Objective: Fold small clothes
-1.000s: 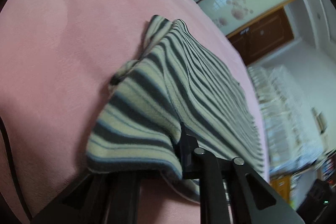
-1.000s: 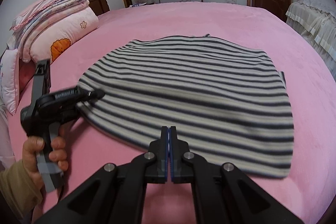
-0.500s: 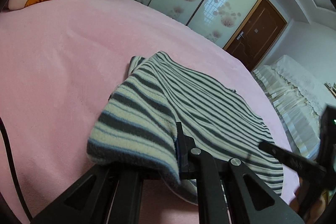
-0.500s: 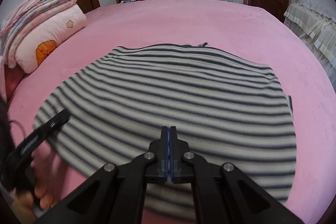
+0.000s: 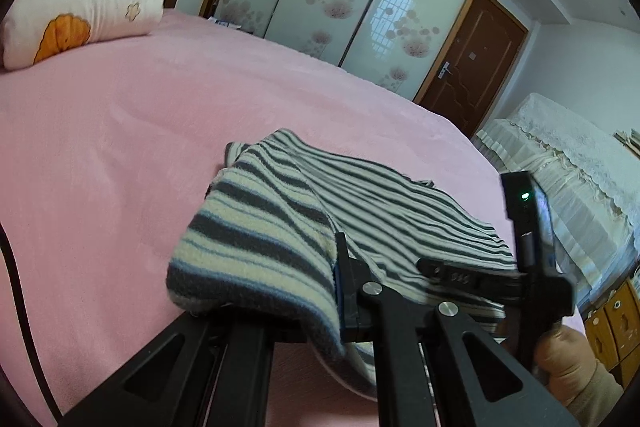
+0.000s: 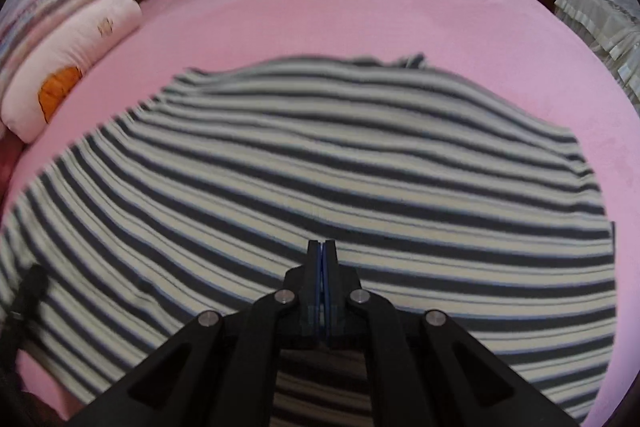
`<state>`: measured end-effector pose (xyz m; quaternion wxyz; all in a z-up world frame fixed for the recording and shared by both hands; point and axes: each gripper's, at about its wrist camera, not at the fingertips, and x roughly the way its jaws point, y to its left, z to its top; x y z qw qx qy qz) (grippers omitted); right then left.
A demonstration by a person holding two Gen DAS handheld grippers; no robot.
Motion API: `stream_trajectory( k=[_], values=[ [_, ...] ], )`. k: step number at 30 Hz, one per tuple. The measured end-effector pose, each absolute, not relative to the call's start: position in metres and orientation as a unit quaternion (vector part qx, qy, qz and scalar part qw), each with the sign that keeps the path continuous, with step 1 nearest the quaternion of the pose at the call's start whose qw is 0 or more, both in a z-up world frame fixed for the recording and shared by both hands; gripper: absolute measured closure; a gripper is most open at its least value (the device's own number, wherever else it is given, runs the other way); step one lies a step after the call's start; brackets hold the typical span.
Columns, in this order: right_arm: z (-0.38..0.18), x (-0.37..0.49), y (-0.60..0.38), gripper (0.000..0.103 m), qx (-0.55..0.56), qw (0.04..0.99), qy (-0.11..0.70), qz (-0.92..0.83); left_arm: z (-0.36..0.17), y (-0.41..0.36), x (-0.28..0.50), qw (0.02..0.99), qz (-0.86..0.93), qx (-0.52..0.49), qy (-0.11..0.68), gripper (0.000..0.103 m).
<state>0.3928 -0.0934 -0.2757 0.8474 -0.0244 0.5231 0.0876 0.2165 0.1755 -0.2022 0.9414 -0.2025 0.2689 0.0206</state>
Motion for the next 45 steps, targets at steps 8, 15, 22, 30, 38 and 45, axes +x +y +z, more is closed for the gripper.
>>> stream_trajectory(
  k=[8,15,22,30,38,45],
  values=[
    [-0.274,0.39,-0.104,0.103,-0.007,0.846,0.524,0.103,-0.183,0.15,0.22,0.954,0.006,-0.15,0.26,0.098],
    [-0.252,0.38,-0.138,0.103,0.043,0.854,0.504,0.12,-0.164,0.111,0.238,0.959,-0.017,-0.083,0.269,0.098],
    [-0.23,0.363,-0.2,0.103,0.076,0.864,0.486,0.11,-0.148,0.03,0.269,0.961,-0.059,0.008,0.27,0.098],
    [-0.217,0.33,-0.308,0.103,0.126,0.87,0.471,0.076,-0.176,-0.087,0.251,0.932,-0.193,0.138,0.275,0.098],
    [-0.235,0.304,-0.366,0.103,0.142,0.861,0.485,0.055,-0.24,-0.159,0.205,0.868,-0.239,0.327,0.286,0.096],
    [-0.223,0.311,-0.357,0.097,0.14,0.866,0.473,0.087,-0.244,-0.162,0.194,0.867,-0.23,0.325,0.299,0.092]
  ],
)
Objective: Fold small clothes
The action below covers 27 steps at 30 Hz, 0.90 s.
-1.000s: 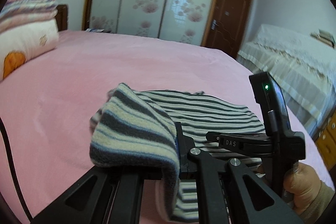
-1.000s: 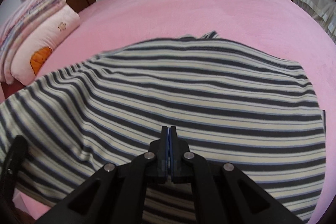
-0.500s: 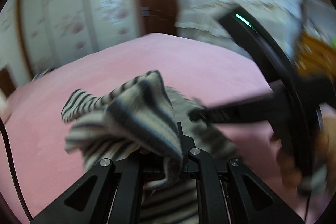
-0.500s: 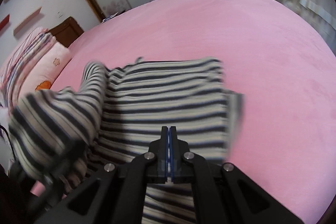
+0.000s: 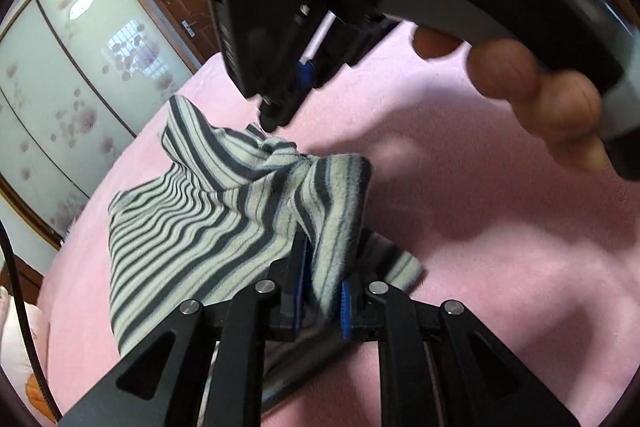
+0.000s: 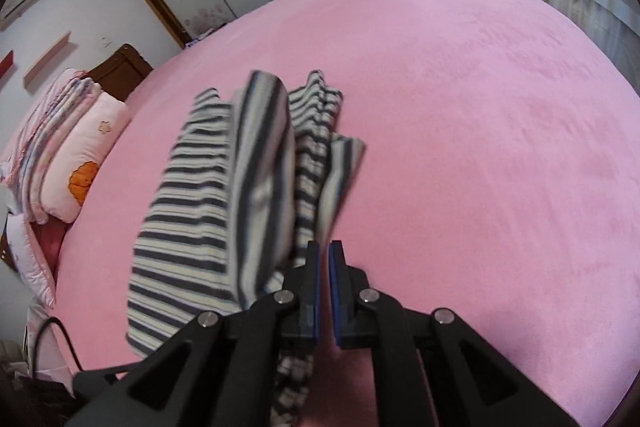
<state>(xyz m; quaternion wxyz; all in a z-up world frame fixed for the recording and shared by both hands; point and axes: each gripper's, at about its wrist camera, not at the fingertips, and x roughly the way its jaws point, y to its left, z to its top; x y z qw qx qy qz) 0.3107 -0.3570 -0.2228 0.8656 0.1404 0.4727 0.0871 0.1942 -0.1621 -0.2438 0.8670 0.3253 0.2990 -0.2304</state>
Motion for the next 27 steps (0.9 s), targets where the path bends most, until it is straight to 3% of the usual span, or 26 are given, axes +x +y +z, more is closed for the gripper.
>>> stream_trajectory(
  k=[5,8,12,13,19,27],
  values=[
    [-0.213,0.316,-0.354,0.096,0.131,0.868,0.471,0.091,-0.227,-0.149,0.192,0.875,-0.228,0.297,0.306,0.087],
    [-0.208,0.307,-0.353,0.093,0.136,0.864,0.474,0.097,-0.215,-0.124,0.181,0.885,-0.218,0.281,0.301,0.072],
    [-0.202,0.277,-0.354,0.064,0.141,0.864,0.475,0.09,-0.212,-0.084,0.163,0.9,-0.17,0.278,0.288,0.067],
    [-0.202,0.27,-0.355,0.062,0.146,0.863,0.476,0.088,-0.214,-0.074,0.159,0.903,-0.155,0.279,0.287,0.067],
    [-0.213,0.234,-0.356,0.062,0.195,0.841,0.498,0.085,-0.224,-0.025,0.17,0.913,-0.088,0.233,0.322,0.067],
    [-0.232,0.231,-0.335,0.062,0.227,0.819,0.519,0.093,-0.229,-0.014,0.185,0.915,-0.087,0.197,0.342,0.067]
  ],
)
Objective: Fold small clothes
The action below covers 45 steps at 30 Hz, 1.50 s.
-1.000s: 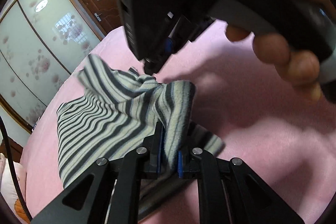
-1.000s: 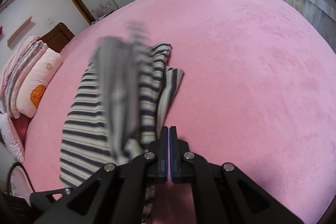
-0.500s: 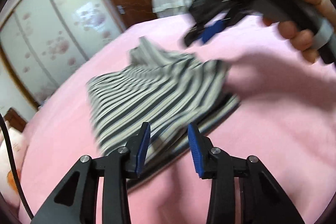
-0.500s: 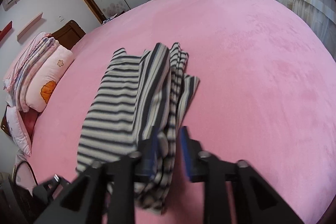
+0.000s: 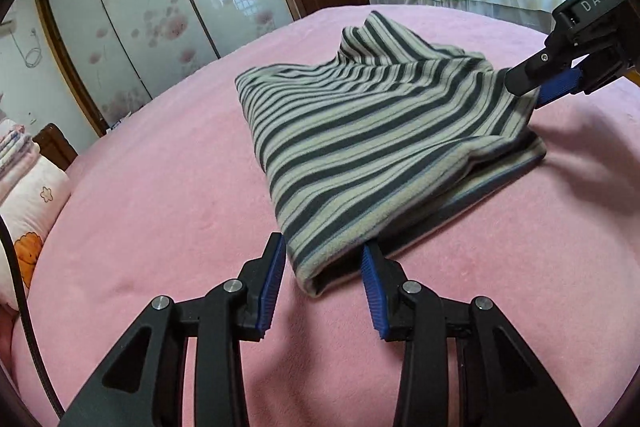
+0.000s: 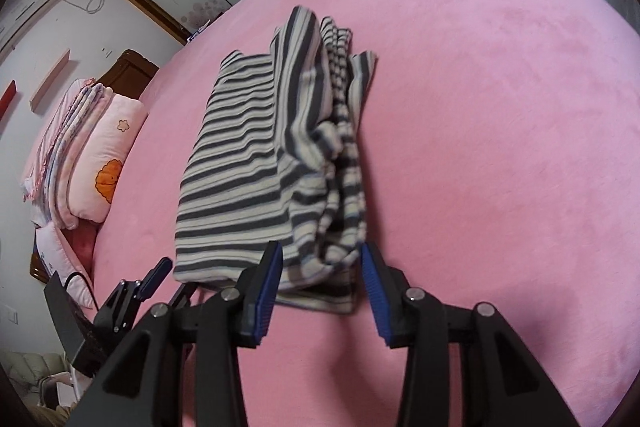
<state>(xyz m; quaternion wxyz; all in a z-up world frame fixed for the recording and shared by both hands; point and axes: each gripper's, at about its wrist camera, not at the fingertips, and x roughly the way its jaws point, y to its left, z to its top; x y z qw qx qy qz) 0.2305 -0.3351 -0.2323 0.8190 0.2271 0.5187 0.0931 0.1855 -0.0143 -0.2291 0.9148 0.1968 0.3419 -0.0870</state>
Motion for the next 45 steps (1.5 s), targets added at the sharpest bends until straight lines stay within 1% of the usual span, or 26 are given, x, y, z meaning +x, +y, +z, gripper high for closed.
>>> stream_trajectory(
  k=[2,4,9,10,11,12,14,18,20,23,29,32,33,34,35,36,37,38,39,40,43,45],
  values=[
    [-0.234,0.232,-0.333,0.065,0.23,0.817,0.52,0.097,-0.232,-0.013,0.188,0.913,-0.091,0.192,0.347,0.067],
    [-0.235,0.233,-0.329,0.094,0.233,0.814,0.521,0.106,-0.234,-0.013,0.189,0.913,-0.091,0.188,0.35,0.067],
    [-0.219,0.232,-0.326,0.094,0.246,0.822,0.501,0.116,-0.233,-0.016,0.192,0.916,-0.078,0.19,0.345,0.067],
    [-0.215,0.232,-0.326,0.094,0.246,0.823,0.498,0.118,-0.233,-0.016,0.194,0.916,-0.074,0.189,0.347,0.073],
    [-0.211,0.232,-0.325,0.094,0.247,0.825,0.494,0.119,-0.233,-0.016,0.196,0.916,-0.068,0.186,0.348,0.083],
    [-0.209,0.232,-0.325,0.094,0.247,0.826,0.492,0.12,-0.232,-0.015,0.198,0.916,-0.061,0.181,0.352,0.096],
    [-0.207,0.23,-0.324,0.094,0.253,0.826,0.489,0.122,-0.228,-0.007,0.201,0.92,-0.049,0.15,0.357,0.097],
    [-0.211,0.225,-0.323,0.094,0.267,0.822,0.488,0.125,-0.215,0.024,0.206,0.93,-0.036,0.044,0.363,0.097],
    [-0.214,0.221,-0.323,0.095,0.271,0.822,0.485,0.122,-0.218,0.032,0.208,0.925,-0.04,0.019,0.376,0.097],
    [-0.227,0.216,-0.324,0.095,0.287,0.818,0.485,0.118,-0.226,0.035,0.206,0.92,-0.04,0.009,0.389,0.097],
    [-0.273,0.201,-0.331,0.095,0.315,0.799,0.504,0.091,-0.239,0.037,0.209,0.91,-0.042,0.011,0.413,0.096],
    [-0.28,0.199,-0.332,0.095,0.321,0.798,0.502,0.089,-0.243,0.038,0.214,0.904,-0.048,0.018,0.425,0.091],
    [-0.276,0.2,-0.329,0.095,0.307,0.803,0.503,0.087,-0.243,0.037,0.215,0.902,-0.049,0.024,0.428,0.084],
    [-0.271,0.2,-0.326,0.094,0.292,0.808,0.505,0.085,-0.24,0.038,0.215,0.901,-0.053,0.028,0.43,0.073],
    [-0.265,0.201,-0.321,0.089,0.271,0.814,0.506,0.082,-0.238,0.038,0.215,0.898,-0.059,0.031,0.435,0.065],
    [-0.253,0.203,-0.312,0.085,0.237,0.821,0.514,0.076,-0.235,0.04,0.213,0.894,-0.066,0.034,0.442,0.049],
    [-0.246,0.203,-0.307,0.079,0.215,0.825,0.518,0.077,-0.23,0.043,0.209,0.892,-0.071,0.035,0.445,0.035],
    [-0.238,0.203,-0.304,0.075,0.193,0.829,0.52,0.078,-0.225,0.046,0.206,0.889,-0.088,0.031,0.448,0.032],
    [-0.226,0.202,-0.302,0.069,0.165,0.836,0.516,0.081,-0.218,0.049,0.202,0.886,-0.108,0.024,0.45,0.032],
    [-0.217,0.203,-0.3,0.065,0.15,0.841,0.513,0.084,-0.21,0.054,0.198,0.884,-0.126,0.02,0.45,0.032],
    [-0.187,0.213,-0.302,0.06,0.112,0.858,0.492,0.093,-0.183,0.063,0.204,0.89,-0.153,0.018,0.43,0.032],
    [-0.173,0.229,-0.307,0.059,0.105,0.867,0.477,0.099,-0.168,0.066,0.223,0.896,-0.157,0.017,0.416,0.032]
  ],
)
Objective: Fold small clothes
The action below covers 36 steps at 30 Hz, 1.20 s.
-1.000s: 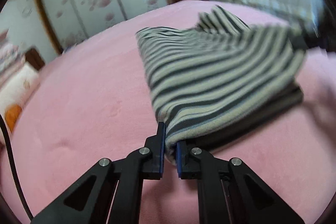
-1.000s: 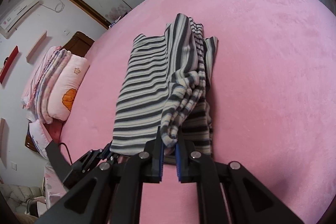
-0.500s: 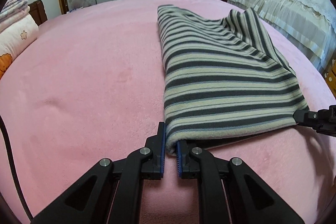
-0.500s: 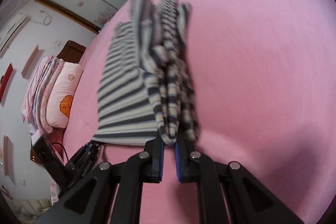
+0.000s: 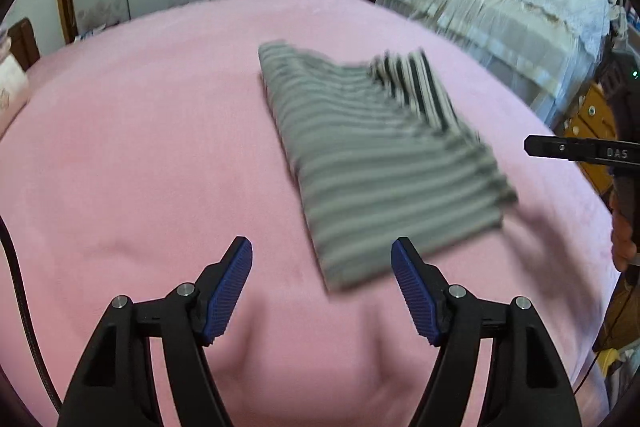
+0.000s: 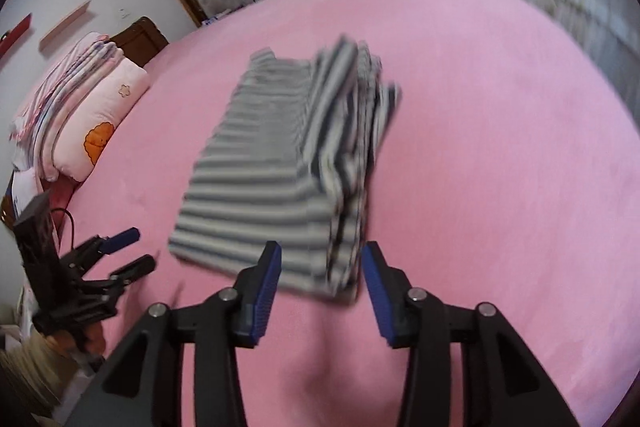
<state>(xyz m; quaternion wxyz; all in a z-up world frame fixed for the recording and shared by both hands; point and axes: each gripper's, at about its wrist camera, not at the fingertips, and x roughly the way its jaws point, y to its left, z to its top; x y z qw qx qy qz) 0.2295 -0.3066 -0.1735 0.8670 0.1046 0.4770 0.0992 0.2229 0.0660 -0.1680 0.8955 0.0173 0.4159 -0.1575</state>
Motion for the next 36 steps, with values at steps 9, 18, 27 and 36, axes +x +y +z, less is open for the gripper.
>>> stream_trajectory(
  k=[9,18,27,36],
  values=[
    [-0.186,0.357,-0.321,0.059,0.131,0.875,0.447,0.133,-0.178,0.048,0.388,0.899,-0.148,-0.023,0.411,0.032],
    [-0.238,0.405,-0.342,0.097,0.147,0.865,0.473,0.078,-0.222,0.034,0.469,0.879,-0.083,-0.029,0.468,0.044],
    [-0.259,0.397,-0.347,0.096,0.171,0.856,0.487,0.029,-0.237,0.019,0.47,0.881,-0.069,0.007,0.467,0.044],
    [-0.194,0.377,-0.327,0.085,0.124,0.905,0.405,0.043,-0.172,0.019,0.437,0.926,-0.08,-0.008,0.368,0.041]
  ],
)
